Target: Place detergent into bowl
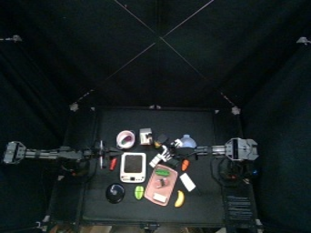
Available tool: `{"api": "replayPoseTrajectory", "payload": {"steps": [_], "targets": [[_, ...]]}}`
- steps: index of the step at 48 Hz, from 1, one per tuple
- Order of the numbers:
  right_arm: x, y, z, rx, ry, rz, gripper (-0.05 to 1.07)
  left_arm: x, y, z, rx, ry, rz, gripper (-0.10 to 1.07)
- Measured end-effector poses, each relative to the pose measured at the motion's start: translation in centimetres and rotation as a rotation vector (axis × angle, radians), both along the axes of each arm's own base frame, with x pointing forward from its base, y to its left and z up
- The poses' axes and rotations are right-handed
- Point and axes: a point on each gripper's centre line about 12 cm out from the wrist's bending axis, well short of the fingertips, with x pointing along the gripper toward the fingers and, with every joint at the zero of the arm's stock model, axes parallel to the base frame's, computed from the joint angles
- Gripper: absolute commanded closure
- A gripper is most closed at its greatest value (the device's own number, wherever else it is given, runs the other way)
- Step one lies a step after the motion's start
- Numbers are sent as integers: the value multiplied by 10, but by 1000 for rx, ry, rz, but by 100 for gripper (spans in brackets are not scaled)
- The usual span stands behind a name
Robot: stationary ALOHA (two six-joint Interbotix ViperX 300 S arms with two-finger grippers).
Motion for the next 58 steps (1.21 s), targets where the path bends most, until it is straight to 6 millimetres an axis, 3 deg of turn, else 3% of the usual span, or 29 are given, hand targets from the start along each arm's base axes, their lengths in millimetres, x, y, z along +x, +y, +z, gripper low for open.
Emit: {"api": "replayPoseTrajectory", "payload": {"steps": [10,17,23,37,46,58], "targets": [[-10,2,27,-17,-20,-14,49,0,0,0,0,0,0,51],[-33,7,49,-42,-4,-25,49,0,0,0,2,0,0,51],[-55,10,54,-42,9,-49,49,0,0,0,0,0,0,51],[-98,8,39,-31,27,-97,48,-2,1,-4,-19,9,7,51],[-107,0,24,-34,18,-95,48,-2,-1,-3,11,4,-5,51],[-115,-15,14,-45,1,-119,43,-5,-10,8,190,-82,-75,51]]}}
